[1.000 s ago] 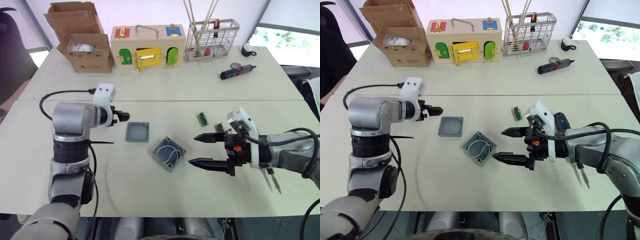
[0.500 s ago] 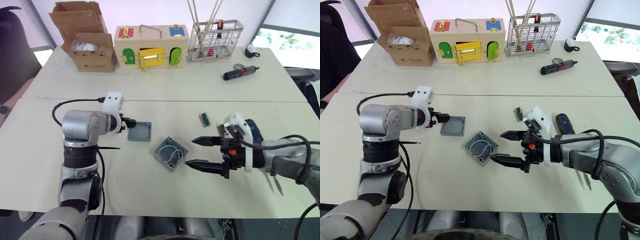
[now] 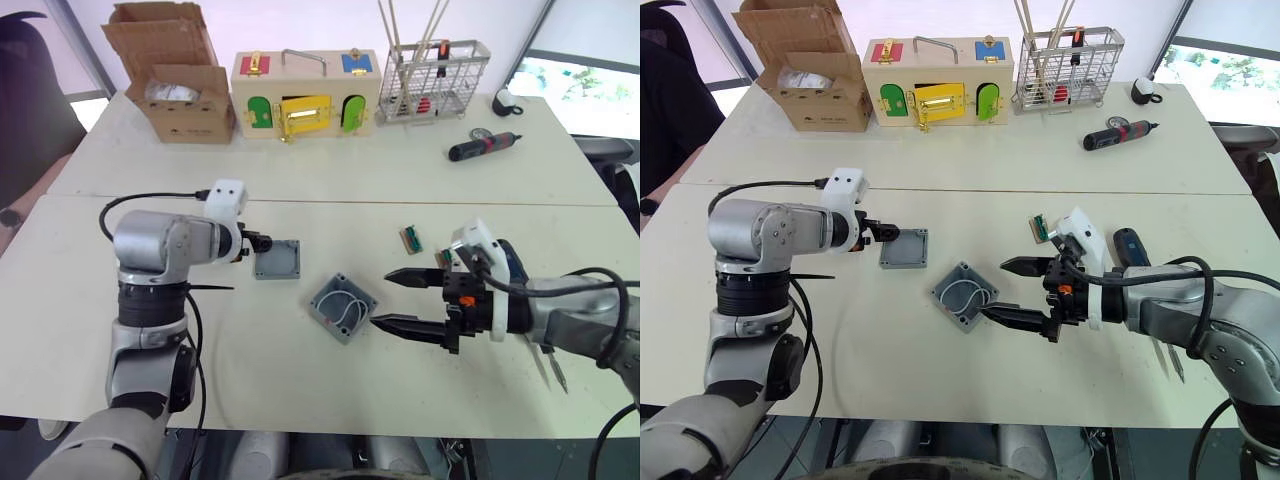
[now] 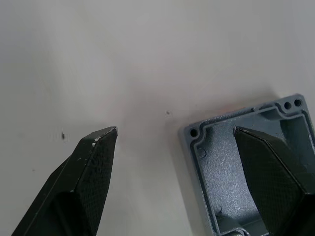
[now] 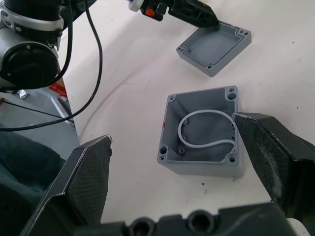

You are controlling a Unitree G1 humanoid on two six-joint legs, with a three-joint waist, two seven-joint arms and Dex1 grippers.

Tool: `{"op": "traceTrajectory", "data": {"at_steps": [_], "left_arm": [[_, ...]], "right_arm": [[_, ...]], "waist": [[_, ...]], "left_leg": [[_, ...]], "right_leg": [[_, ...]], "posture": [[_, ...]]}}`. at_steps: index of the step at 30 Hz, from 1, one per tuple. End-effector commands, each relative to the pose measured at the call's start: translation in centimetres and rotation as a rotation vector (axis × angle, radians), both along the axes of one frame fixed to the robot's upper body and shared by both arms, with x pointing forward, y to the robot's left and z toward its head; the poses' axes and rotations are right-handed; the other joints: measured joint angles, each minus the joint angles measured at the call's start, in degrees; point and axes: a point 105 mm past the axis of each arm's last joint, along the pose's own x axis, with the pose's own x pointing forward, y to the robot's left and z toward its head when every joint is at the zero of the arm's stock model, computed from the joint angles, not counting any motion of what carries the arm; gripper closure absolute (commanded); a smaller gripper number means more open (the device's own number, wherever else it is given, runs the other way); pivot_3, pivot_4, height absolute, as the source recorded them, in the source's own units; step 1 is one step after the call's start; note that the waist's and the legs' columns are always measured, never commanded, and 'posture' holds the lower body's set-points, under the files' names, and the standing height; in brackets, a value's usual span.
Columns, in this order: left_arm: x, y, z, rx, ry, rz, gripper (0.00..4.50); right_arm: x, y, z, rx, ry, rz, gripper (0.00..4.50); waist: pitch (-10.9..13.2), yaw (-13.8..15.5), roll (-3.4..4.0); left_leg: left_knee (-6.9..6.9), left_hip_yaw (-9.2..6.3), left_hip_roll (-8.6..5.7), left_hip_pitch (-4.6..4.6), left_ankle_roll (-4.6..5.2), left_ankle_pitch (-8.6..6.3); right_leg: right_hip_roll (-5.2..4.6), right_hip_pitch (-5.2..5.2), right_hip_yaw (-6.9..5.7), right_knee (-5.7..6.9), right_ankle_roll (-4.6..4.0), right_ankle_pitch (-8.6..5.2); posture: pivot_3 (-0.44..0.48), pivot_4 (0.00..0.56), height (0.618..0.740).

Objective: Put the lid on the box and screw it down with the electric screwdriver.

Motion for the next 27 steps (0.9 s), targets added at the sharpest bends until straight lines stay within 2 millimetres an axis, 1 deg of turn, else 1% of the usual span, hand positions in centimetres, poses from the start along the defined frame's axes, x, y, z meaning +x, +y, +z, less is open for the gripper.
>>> {"op": "traceTrajectory", "data": {"at_steps": [1,6,10,12,13,14,15,19,20,24,27], "left_arm": [[-0.3,0.2,0.3,0.015,-0.016,-0.007,0.64],[-0.7,0.6,-0.4,0.020,0.010,-0.003,0.64],[-0.9,0.1,-1.3,0.009,0.043,-0.009,0.64],[-1.1,-0.1,-2.0,0.010,0.068,-0.008,1.16],[-1.2,-0.2,-2.2,0.012,0.075,-0.008,1.49],[-1.2,-0.2,-2.4,0.012,0.079,-0.007,1.93],[-1.3,-0.2,-2.4,0.012,0.081,-0.005,2.55],[-1.3,0.1,-2.7,0.017,0.089,0.006,4.38],[-1.3,0.2,-2.7,0.019,0.090,0.008,4.46],[-1.1,0.6,-2.2,0.025,0.071,0.018,4.46],[-0.3,0.3,0.1,-0.051,-0.051,-0.032,4.46]], "right_arm": [[-0.4,0.3,0.7,0.010,-0.036,0.011,0.00],[-0.5,0.3,0.5,0.015,-0.028,0.002,0.00],[-0.3,0.3,0.6,0.017,-0.030,-0.003,0.00],[-0.2,0.4,0.6,0.018,-0.033,-0.004,0.00],[-0.2,0.4,0.7,0.017,-0.034,-0.004,0.00],[-0.2,0.4,0.7,0.016,-0.035,-0.005,0.00],[-0.2,0.3,0.7,0.015,-0.035,-0.006,0.00],[0.0,0.2,0.8,0.020,-0.036,-0.016,0.00],[0.0,0.2,0.9,0.022,-0.036,-0.019,0.00],[0.1,0.3,1.0,0.033,-0.039,-0.025,0.00],[0.9,0.3,1.9,0.110,-0.046,-0.067,0.00]], "waist": [[0.00,0.06,0.00],[0.00,0.02,0.00],[0.00,0.04,0.00],[-0.01,0.05,0.02],[-0.03,0.08,0.02],[-0.03,0.16,0.02],[-0.04,0.24,0.01],[-0.11,0.18,0.02],[-0.14,0.17,0.05],[-0.15,0.12,0.05],[-0.15,0.04,0.03]], "left_leg": [[0.00,0.00,0.00,0.00,0.00,0.00],[0.00,0.00,0.00,0.00,0.00,0.00],[0.00,0.00,0.00,0.01,0.01,0.00],[0.00,0.01,0.00,0.02,0.00,0.00],[0.00,0.01,0.00,0.03,0.00,0.00],[0.00,0.01,0.00,0.04,0.00,0.00],[0.00,0.01,0.00,0.05,0.00,0.00],[0.00,0.01,-0.02,0.08,0.00,0.00],[0.00,0.01,-0.02,0.10,0.00,0.00],[-0.01,0.01,-0.01,0.15,0.04,-0.02],[-0.01,0.01,-0.01,0.14,0.02,-0.01]], "right_leg": [[0.00,0.00,0.00,0.00,0.00,0.00],[0.00,0.00,0.01,0.00,0.00,0.00],[0.00,0.01,0.01,0.00,0.00,0.00],[0.00,0.01,0.01,0.00,0.00,0.00],[0.00,0.02,0.01,0.00,0.00,0.00],[0.00,0.03,0.01,0.00,0.00,0.00],[0.00,0.04,0.01,0.00,0.00,0.00],[-0.01,0.08,0.01,0.00,0.00,0.00],[-0.01,0.09,0.01,0.00,0.00,0.00],[0.00,0.12,0.02,0.02,0.00,0.00],[0.01,0.12,0.02,0.02,0.00,0.00]], "posture": [[0.000,0.150,0.740],[0.000,0.150,0.740],[0.000,0.150,0.740],[0.000,0.150,0.740],[0.000,0.150,0.740],[0.000,0.150,0.740],[0.000,0.150,0.740],[0.000,0.150,0.740],[0.000,0.150,0.740],[0.000,0.150,0.740],[0.000,0.150,0.740]]}}
